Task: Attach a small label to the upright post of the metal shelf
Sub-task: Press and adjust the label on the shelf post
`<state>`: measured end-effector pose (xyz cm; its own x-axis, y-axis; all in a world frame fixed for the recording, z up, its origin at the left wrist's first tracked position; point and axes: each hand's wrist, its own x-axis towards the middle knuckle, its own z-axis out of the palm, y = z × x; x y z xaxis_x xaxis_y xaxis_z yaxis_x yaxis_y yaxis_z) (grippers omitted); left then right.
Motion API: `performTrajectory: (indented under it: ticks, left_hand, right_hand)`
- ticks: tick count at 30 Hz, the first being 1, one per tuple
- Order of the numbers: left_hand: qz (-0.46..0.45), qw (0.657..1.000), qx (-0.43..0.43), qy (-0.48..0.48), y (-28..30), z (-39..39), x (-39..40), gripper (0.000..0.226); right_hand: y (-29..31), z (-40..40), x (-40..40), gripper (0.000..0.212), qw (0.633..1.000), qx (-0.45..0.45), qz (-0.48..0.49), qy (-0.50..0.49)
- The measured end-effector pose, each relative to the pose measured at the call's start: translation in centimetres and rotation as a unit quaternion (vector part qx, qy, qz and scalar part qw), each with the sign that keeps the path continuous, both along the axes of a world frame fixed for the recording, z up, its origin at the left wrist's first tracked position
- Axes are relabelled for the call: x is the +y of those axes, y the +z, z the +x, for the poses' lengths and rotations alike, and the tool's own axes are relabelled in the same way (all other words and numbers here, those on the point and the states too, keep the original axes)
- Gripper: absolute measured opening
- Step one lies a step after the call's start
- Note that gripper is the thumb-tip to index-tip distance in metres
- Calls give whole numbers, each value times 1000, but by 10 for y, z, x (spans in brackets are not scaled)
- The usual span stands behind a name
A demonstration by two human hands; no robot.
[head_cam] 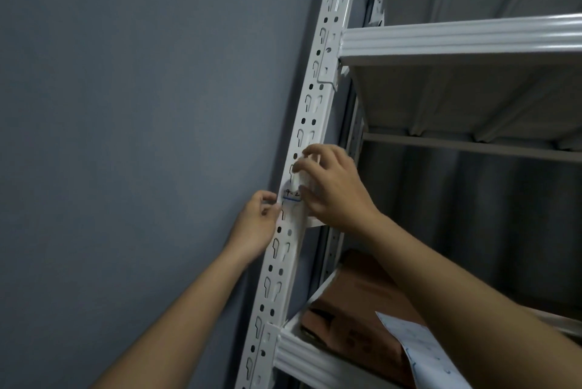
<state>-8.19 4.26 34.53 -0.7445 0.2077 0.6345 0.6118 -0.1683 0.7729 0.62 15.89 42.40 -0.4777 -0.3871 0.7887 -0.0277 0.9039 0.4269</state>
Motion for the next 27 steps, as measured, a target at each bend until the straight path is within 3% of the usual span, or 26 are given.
performTrajectory:
  ticks: [4, 8, 18, 27]
  left_hand:
    - [-13, 988, 99, 116, 2, 8, 0, 18]
    - [-43, 957, 165, 233, 5, 17, -4, 12]
    - [-50, 949, 156, 268, 10, 21, -5, 12]
    - [-135, 922, 198, 305, 15, 16, -10, 17]
  right_hand:
    - [-17, -2, 8, 60, 981, 27, -188, 51]
    - [-28, -6, 6, 64, 954, 13, -287, 91]
    - [-37, -10, 2, 54, 938, -9, -323, 125]
    - [-42, -16, -3, 52, 932, -23, -340, 127]
